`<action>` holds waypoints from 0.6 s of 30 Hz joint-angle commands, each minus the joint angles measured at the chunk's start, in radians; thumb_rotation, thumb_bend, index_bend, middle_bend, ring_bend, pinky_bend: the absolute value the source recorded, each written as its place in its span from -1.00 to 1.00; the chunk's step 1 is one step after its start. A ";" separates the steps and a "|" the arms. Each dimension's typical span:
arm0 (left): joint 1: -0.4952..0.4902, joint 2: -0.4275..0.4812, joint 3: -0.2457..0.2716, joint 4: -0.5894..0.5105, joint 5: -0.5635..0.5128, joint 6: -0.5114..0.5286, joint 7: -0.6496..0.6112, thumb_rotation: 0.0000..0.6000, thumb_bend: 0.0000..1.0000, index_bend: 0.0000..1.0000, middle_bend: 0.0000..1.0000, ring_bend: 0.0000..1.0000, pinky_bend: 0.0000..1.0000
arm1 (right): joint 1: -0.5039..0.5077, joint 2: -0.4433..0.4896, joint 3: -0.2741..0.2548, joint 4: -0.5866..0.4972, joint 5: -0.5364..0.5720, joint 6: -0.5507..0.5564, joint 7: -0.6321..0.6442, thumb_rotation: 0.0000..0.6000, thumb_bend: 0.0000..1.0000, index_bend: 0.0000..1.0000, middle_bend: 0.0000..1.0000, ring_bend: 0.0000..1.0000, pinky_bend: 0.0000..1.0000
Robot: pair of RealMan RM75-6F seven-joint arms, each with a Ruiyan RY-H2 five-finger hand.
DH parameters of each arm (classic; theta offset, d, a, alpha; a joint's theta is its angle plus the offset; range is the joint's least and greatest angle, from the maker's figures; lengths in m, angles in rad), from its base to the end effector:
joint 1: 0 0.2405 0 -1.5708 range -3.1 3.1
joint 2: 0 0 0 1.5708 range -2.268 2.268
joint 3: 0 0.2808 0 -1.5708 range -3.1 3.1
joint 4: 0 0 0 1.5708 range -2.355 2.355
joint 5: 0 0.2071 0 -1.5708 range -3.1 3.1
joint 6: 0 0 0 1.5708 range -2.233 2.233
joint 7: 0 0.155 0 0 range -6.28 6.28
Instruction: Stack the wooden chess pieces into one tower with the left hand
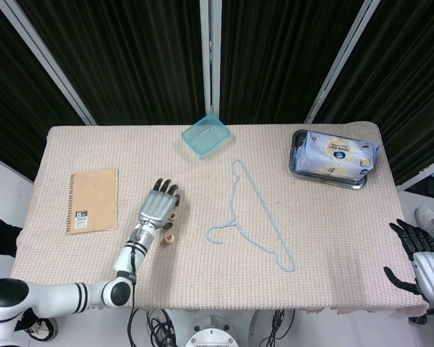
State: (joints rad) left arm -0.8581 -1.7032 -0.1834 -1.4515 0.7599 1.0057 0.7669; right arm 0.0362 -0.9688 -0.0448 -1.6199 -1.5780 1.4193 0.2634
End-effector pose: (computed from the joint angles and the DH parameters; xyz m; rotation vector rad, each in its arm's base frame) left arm -0.1381 0.3726 -0.0670 -1.8920 -0.8685 -0.6649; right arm -0.3499 -0.1555 0.1973 1.4321 -1.1302 0.8747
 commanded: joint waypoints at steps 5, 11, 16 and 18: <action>-0.005 0.001 0.008 0.003 -0.003 0.002 -0.005 1.00 -0.59 -0.12 -0.76 -1.00 -1.00 | 0.000 0.000 -0.001 0.000 -0.003 0.001 0.000 1.00 -0.47 -1.00 -1.00 -1.00 -1.00; -0.012 0.002 0.016 0.005 -0.012 -0.007 -0.005 1.00 -0.49 -0.10 -0.76 -1.00 -1.00 | 0.000 0.000 -0.001 0.000 -0.002 0.001 0.000 1.00 -0.47 -1.00 -1.00 -1.00 -1.00; -0.017 0.002 0.021 0.008 -0.022 -0.012 -0.007 1.00 -0.41 -0.10 -0.77 -1.00 -1.00 | 0.000 0.001 -0.001 0.000 0.000 -0.002 0.001 1.00 -0.47 -1.00 -1.00 -1.00 -1.00; -0.020 0.004 0.024 0.009 -0.025 -0.015 -0.006 1.00 -0.38 -0.10 -0.77 -1.00 -1.00 | 0.001 0.001 -0.001 0.000 0.000 -0.002 0.001 1.00 -0.47 -1.00 -1.00 -1.00 -1.00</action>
State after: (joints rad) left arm -0.8777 -1.7002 -0.1604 -1.4429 0.7359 0.9917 0.7607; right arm 0.0370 -0.9682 -0.0460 -1.6195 -1.5786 1.4174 0.2647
